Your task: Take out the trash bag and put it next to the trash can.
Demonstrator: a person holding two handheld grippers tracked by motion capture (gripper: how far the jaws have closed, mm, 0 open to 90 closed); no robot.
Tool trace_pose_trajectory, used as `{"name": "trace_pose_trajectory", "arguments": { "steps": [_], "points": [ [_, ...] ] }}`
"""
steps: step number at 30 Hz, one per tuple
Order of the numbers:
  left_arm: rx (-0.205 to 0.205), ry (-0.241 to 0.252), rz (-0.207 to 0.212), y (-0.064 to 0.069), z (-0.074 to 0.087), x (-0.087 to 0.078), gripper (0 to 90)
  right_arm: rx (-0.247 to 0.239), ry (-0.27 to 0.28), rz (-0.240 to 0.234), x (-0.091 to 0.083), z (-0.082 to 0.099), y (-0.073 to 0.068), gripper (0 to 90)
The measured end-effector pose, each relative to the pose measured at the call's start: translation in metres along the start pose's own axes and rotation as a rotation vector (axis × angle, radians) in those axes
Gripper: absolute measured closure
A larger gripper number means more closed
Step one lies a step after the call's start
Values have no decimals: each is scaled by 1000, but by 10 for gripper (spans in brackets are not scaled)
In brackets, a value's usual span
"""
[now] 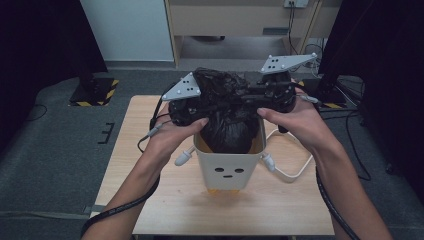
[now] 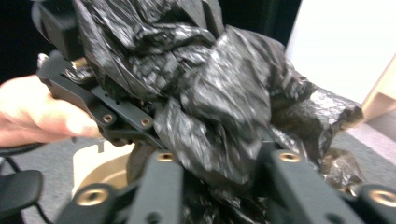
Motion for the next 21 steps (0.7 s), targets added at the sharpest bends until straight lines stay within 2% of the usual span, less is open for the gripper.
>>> {"name": "trace_pose_trajectory", "arguments": {
  "steps": [4, 7, 10, 13, 18, 21],
  "points": [
    [-14, 7, -18, -5, 2, -3, 888, -4, -12, 15, -4, 3, 1, 562],
    [-23, 14, -20, -7, 2, -6, 889, -12, -28, 13, -7, 7, 1, 505],
    [-23, 17, -17, -7, 1, -7, 889, -20, -45, 16, -8, 13, 3, 497],
    [-22, 26, -8, -6, 0, -7, 889, -30, -58, 16, -8, 18, 5, 561],
    [-23, 39, 44, -3, -2, -7, 884, -34, -69, 10, -6, 20, 9, 831],
    [-32, 37, 51, -1, -2, -5, 823, -19, -54, 1, -4, 17, 10, 871]
  ]
}}
Point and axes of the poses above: each handheld gripper's, and its own axes: x roughly forward along the jaws, z roughly out of its underside, y roughly to its right, the point moved 4 cm from there along x, roughly forward along the jaws, and after that the axes turned 3 degrees about z, right-handed, at the moved point
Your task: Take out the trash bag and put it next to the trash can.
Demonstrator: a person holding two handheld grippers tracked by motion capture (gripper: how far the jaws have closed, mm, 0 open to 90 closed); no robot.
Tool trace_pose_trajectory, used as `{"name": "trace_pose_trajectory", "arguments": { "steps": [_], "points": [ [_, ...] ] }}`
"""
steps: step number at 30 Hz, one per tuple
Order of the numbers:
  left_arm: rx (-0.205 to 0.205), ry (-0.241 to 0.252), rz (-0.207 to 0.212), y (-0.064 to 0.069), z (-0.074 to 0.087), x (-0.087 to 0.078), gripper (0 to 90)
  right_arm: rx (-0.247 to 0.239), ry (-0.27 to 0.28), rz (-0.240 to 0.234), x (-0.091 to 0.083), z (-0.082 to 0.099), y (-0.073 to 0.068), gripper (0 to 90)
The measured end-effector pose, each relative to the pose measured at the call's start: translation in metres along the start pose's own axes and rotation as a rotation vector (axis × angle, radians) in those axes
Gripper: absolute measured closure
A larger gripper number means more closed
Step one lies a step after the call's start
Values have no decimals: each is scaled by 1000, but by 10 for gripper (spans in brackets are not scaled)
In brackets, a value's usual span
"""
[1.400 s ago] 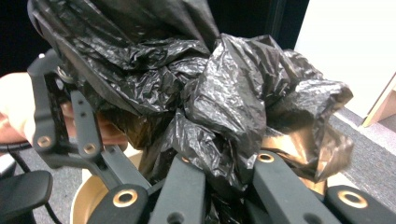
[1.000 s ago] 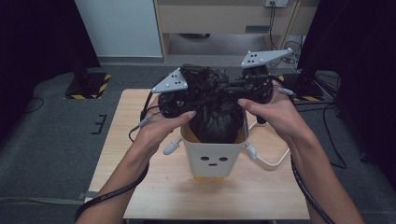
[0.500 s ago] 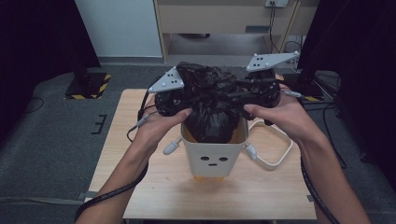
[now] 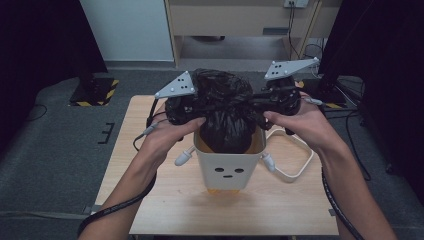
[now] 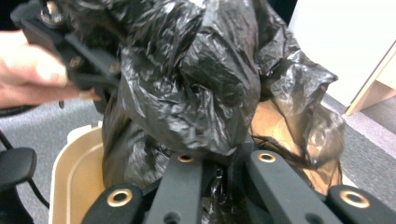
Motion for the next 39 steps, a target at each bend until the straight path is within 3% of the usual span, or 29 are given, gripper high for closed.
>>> {"name": "trace_pose_trajectory", "arguments": {
  "steps": [6, 11, 17, 24, 28, 35, 39],
  "points": [
    [-10, -13, 3, 0, 2, 2, 693, 12, 23, -1, 4, -6, -1, 883],
    [-7, -12, -22, 0, 3, 4, 631, 12, 40, -13, 5, -10, -5, 884],
    [21, -29, -22, 0, 5, 8, 688, 21, 59, -18, 4, -12, -5, 885],
    [35, -32, -33, -1, 6, 7, 874, 14, 62, -21, 3, -14, -8, 867],
    [28, -36, -46, -2, 8, 7, 886, -11, 40, 21, 1, -10, -9, 757],
    [16, -36, -58, -4, 10, 8, 887, -13, 35, 58, -8, -2, -7, 534],
    [8, -38, -65, -6, 11, 8, 887, -44, 31, 86, -12, 0, -8, 415]
  ]
}}
Point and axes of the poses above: each handheld gripper's, and its own axes: x roughly forward along the jaws, z roughly out of its underside, y roughly to its right, the point moved 4 cm from there along x, roughly forward along the jaws, and after that the axes turned 3 degrees about z, right-handed, at the moved point
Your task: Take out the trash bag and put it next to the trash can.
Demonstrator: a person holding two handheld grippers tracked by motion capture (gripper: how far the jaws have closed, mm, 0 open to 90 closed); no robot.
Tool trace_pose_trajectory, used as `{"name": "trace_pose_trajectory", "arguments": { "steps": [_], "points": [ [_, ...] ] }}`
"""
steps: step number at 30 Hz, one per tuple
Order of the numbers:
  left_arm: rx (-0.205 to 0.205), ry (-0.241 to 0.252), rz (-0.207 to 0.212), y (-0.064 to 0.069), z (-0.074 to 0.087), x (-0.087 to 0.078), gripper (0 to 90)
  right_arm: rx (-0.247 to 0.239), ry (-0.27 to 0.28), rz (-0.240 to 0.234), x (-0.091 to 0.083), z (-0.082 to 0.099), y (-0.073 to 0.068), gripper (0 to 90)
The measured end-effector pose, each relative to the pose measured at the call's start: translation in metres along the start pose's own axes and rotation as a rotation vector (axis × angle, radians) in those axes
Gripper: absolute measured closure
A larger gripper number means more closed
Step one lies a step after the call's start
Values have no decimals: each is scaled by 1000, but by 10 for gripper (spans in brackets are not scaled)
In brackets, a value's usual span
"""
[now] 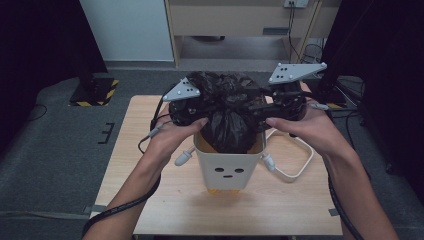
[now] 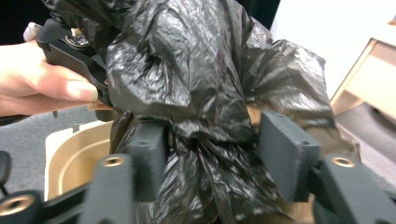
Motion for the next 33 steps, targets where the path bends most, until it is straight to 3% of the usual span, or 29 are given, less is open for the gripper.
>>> {"name": "trace_pose_trajectory", "arguments": {
  "steps": [7, 11, 16, 21, 33],
  "points": [
    [-2, 3, -5, 0, 2, 1, 887, -27, 16, 37, -8, 3, 0, 219],
    [-6, 17, -9, -3, -1, -2, 887, 2, 5, 83, -14, 9, 6, 132],
    [-3, 26, -20, -5, -4, -7, 888, 41, 24, 99, -23, 14, 14, 70],
    [-8, 27, -33, -8, -4, -11, 888, 64, 47, 130, -32, 16, 20, 54],
    [-18, 23, -35, -6, -2, -10, 887, 162, 27, 230, -49, 38, 43, 39]
  ]
}}
Point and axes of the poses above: each handheld gripper's, and its own axes: x roughly forward along the jaws, z roughly out of its underside, y roughly to its right, the point moved 4 cm from there along x, roughly forward along the jaws, and after that the axes turned 3 degrees about z, right-handed, at the moved point
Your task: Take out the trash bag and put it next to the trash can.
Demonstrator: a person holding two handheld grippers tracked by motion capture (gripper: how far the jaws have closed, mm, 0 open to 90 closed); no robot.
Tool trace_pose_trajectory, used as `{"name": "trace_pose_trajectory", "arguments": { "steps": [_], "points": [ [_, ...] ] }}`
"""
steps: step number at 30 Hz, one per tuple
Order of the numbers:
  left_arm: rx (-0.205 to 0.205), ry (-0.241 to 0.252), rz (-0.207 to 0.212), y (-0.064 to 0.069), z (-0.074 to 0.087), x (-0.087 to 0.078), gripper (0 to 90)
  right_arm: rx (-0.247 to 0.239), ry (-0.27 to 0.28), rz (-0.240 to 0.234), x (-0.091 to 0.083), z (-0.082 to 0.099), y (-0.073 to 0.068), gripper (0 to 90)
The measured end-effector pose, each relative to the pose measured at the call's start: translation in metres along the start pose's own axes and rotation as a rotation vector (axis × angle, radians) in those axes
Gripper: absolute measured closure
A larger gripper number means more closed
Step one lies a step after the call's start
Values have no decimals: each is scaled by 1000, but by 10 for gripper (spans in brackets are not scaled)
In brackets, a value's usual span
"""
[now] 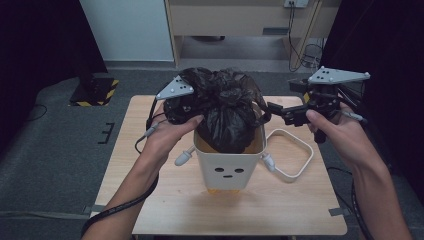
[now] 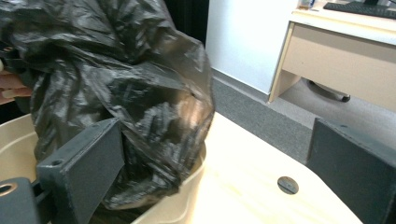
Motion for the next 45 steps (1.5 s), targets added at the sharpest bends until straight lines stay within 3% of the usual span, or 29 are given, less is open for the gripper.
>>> {"name": "trace_pose_trajectory", "arguments": {
  "steps": [15, 31, 39, 45],
  "points": [
    [-2, -1, -6, -1, -1, 0, 886, 61, -50, 61, 0, 24, 24, 39],
    [12, 45, -23, 3, -15, -4, 885, 107, -99, 98, 7, 55, 42, 39],
    [8, 70, -50, 2, -22, -9, 885, 123, -107, 113, 9, 66, 46, 39],
    [-3, 80, -52, 0, -23, -10, 885, 135, -138, 140, 17, 84, 55, 39]
  ]
}}
Point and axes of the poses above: each handheld gripper's, and its own axes: x roughly forward along the jaws, z roughly out of its underside, y roughly to its right, the point moved 4 cm from there along x, roughly forward along the jaws, and after that the axes turned 3 degrees about z, right-handed, at the moved point
